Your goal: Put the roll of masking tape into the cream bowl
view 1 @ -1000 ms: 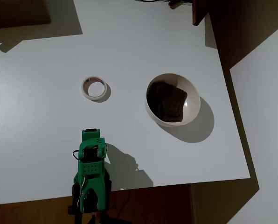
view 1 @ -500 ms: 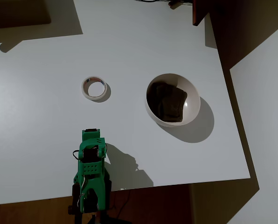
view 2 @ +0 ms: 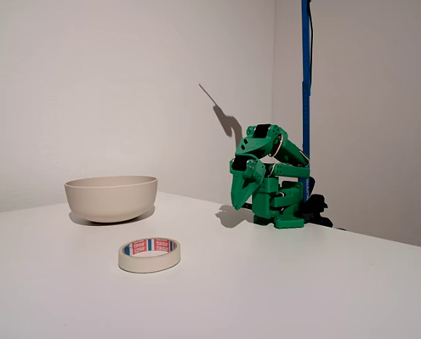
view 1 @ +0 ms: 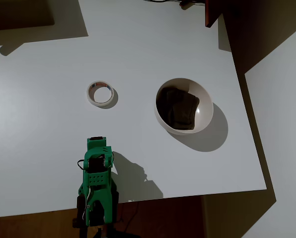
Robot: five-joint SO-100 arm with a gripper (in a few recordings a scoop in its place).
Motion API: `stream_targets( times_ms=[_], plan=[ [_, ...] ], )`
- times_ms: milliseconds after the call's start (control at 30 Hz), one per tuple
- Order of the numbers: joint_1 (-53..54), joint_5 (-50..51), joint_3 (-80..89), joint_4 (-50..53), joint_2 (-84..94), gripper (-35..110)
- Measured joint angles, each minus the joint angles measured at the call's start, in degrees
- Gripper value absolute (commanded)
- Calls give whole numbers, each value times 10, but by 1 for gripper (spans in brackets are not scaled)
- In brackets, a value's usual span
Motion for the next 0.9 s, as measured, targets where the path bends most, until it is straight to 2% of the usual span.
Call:
stream_targets(
  times_ms=[467,700,900],
  plan=[
    [-25,-10,0,0,0,-8],
    [-39,4,0,-41,-1,-8],
    [-47,24,-86,-100,-142,-8]
  ],
)
